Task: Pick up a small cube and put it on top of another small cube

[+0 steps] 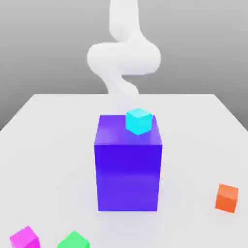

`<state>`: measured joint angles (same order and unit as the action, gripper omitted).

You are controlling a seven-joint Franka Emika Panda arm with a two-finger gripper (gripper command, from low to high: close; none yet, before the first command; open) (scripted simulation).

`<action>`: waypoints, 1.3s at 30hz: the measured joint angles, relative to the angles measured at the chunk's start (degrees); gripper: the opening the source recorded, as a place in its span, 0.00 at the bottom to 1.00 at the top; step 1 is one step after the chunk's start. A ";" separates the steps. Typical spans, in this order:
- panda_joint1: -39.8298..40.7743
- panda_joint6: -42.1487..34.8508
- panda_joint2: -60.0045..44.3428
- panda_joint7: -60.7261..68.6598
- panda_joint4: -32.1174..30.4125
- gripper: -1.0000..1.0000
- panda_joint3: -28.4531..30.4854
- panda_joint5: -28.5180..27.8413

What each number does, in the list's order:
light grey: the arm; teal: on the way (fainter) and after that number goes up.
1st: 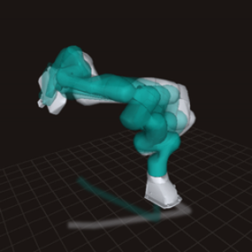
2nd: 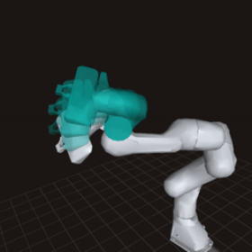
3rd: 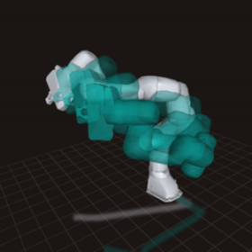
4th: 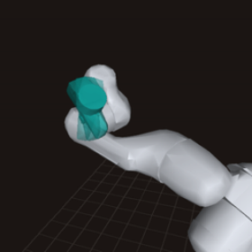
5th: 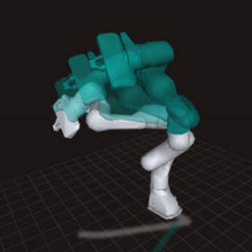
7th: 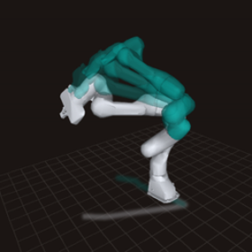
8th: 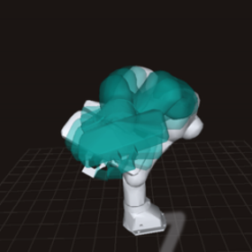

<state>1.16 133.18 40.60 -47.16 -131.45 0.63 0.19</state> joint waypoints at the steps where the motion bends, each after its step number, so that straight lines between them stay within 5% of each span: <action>1: 0.48 0.60 -2.26 -0.58 0.14 0.50 0.29 0.07; 34: 14.88 22.54 -71.16 -11.12 5.84 0.50 6.98 9.21; 35: 15.15 23.47 -72.39 -10.93 6.11 0.00 6.65 9.49; 39: 15.16 23.50 -72.39 -10.92 6.11 0.00 6.64 9.50</action>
<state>16.32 156.68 -31.79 -58.08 -125.33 7.26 9.68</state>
